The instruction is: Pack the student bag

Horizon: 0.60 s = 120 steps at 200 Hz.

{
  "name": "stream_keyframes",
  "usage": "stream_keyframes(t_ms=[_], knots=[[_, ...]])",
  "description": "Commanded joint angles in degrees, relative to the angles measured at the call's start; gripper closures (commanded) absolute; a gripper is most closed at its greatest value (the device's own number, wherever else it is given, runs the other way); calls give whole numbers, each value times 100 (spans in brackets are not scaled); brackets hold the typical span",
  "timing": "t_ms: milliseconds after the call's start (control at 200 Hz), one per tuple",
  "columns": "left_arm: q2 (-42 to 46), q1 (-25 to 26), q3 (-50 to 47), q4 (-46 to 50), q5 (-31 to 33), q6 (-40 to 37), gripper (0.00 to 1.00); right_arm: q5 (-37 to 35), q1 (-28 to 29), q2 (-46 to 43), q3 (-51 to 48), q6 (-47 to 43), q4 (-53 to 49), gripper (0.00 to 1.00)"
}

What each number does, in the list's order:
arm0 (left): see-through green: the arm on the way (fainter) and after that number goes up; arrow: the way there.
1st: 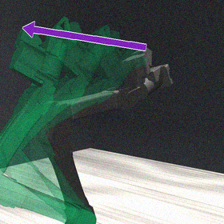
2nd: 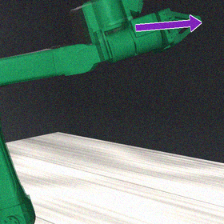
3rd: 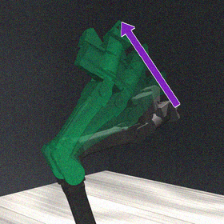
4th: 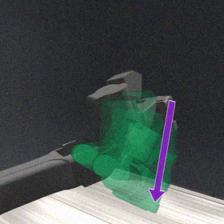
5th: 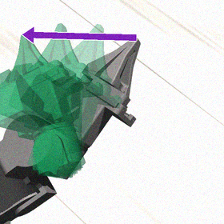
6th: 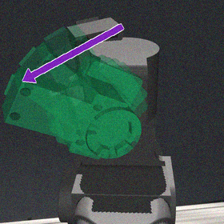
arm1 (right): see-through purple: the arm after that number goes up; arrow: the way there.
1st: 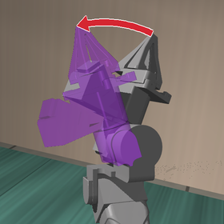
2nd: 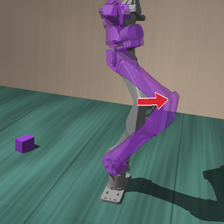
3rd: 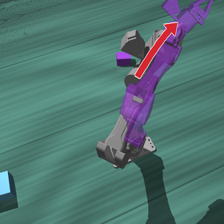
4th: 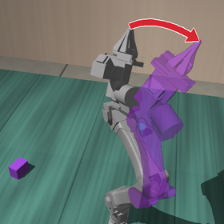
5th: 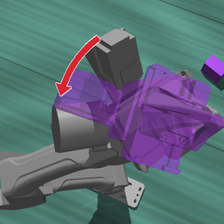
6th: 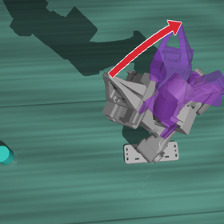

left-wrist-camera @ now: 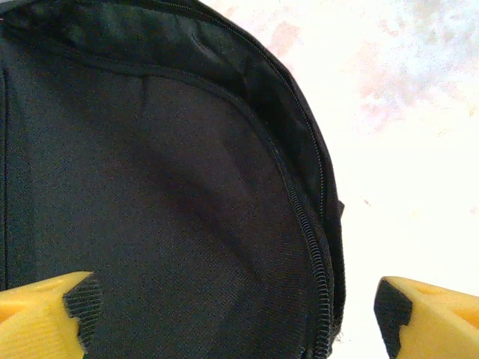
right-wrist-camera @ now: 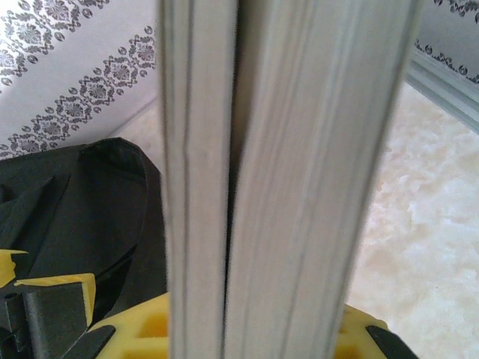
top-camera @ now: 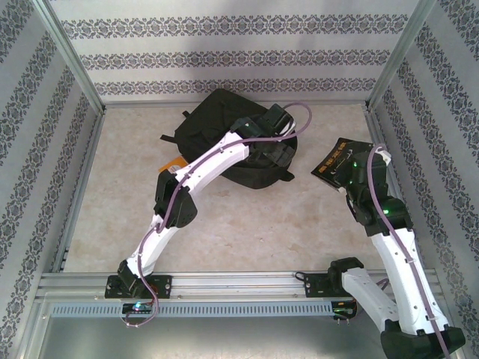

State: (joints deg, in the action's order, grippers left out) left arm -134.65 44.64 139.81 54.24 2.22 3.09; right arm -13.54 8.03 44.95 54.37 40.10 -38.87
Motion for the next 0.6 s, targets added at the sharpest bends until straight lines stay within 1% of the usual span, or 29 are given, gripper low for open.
stream_keyframes(t_ms=[0,205,320,375,495,595], knots=[[-125,35,219,319,100,-237,8,383,-159,11,-74,15,589,100],[-228,38,219,410,-181,-232,15,725,-301,110,-224,112,782,100],[-235,49,198,429,-446,-237,15,785,-311,137,-260,112,817,100],[-237,70,189,425,-430,-277,15,812,-311,141,-269,121,828,100],[-315,71,172,430,-224,-322,20,853,-321,128,-297,146,857,100],[-437,71,170,421,-3,-355,29,862,-329,119,-304,156,864,100]])
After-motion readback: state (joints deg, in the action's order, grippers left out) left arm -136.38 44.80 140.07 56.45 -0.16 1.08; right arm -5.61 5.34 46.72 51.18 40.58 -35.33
